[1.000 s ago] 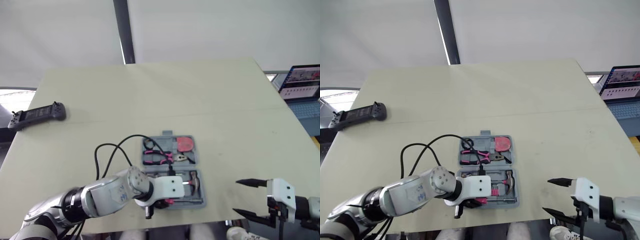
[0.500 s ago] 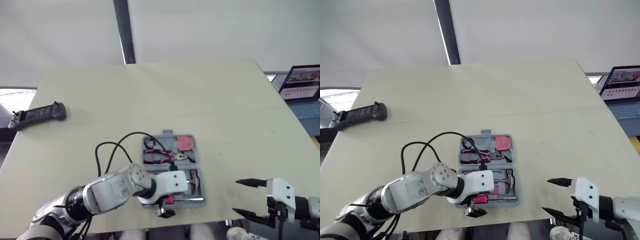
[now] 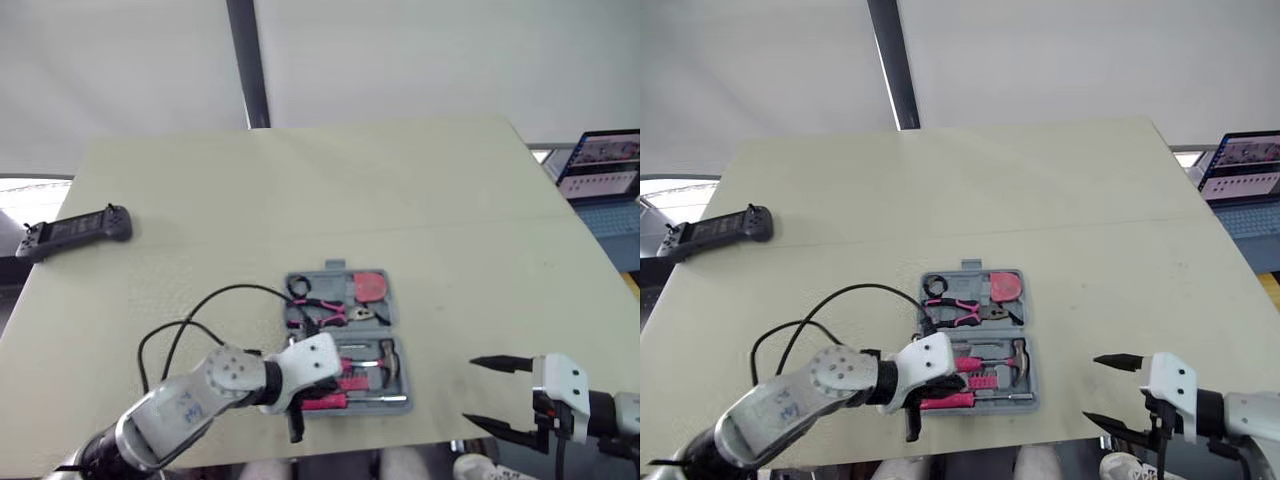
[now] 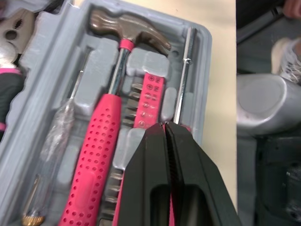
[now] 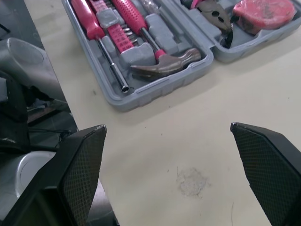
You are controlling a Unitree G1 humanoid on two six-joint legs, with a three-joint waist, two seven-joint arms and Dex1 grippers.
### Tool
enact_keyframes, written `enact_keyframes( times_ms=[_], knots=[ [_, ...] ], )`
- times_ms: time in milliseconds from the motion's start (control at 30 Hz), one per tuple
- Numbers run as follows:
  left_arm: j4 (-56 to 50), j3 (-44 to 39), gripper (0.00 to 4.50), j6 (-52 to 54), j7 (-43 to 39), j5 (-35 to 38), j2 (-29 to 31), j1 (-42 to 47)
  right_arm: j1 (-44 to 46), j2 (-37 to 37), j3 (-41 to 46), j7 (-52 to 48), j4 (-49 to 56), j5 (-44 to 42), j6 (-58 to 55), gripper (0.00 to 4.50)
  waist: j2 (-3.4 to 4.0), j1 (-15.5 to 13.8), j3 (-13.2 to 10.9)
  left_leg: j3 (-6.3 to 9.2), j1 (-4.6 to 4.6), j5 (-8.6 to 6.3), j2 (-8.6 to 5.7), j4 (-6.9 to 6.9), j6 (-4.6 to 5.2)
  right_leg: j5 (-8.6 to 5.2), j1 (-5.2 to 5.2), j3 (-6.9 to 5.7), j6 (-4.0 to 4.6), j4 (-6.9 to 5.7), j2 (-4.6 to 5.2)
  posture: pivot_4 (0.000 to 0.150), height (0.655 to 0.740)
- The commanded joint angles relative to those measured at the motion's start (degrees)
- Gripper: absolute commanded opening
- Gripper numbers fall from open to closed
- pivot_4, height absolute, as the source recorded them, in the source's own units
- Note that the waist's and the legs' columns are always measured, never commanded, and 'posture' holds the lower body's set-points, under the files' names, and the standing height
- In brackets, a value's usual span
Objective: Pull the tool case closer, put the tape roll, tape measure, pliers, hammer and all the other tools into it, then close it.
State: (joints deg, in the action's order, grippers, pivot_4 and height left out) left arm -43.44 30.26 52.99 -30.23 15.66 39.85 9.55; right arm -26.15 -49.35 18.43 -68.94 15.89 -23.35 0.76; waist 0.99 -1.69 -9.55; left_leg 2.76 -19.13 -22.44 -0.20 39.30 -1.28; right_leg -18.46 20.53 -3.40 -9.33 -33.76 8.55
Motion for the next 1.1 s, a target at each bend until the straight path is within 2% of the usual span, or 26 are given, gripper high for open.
enact_keyframes(
  times_ms=[33, 333, 1100],
  knots=[
    [2.32, -1.12, 0.08, -13.94, -1.47, -3.43, 0.91, -4.95, -0.59, 0.30, 1.16, 0.46, 2.22, -0.71, -0.18, 4.50, 0.01, -0.02, 0.00, 0.01, 0.00, 0.00, 0.00, 0.00, 0.00, 0.00, -0.01, 0.00, 0.00, 0.02, 0.00, 0.150, 0.7400],
    [8.97, 0.93, 0.08, -23.79, -3.65, -8.86, -0.58, -9.10, -1.43, 0.52, 2.15, 0.91, 3.02, -0.70, -0.72, 4.50, 0.04, 0.10, 0.02, -0.01, 0.01, 0.00, 0.00, 0.00, 0.01, 0.00, 0.00, 0.00, -0.01, -0.03, -0.01, 0.150, 0.7400],
    [13.36, 0.80, 0.08, -23.53, -7.63, -15.11, -0.52, -11.70, -2.09, 0.71, 2.59, 2.34, 3.26, -0.57, -0.65, 4.50, 0.07, 0.13, 0.05, -0.02, 0.04, -0.01, 0.00, -0.01, 0.01, 0.01, 0.00, -0.01, -0.01, -0.05, -0.01, 0.150, 0.7400]
  ],
)
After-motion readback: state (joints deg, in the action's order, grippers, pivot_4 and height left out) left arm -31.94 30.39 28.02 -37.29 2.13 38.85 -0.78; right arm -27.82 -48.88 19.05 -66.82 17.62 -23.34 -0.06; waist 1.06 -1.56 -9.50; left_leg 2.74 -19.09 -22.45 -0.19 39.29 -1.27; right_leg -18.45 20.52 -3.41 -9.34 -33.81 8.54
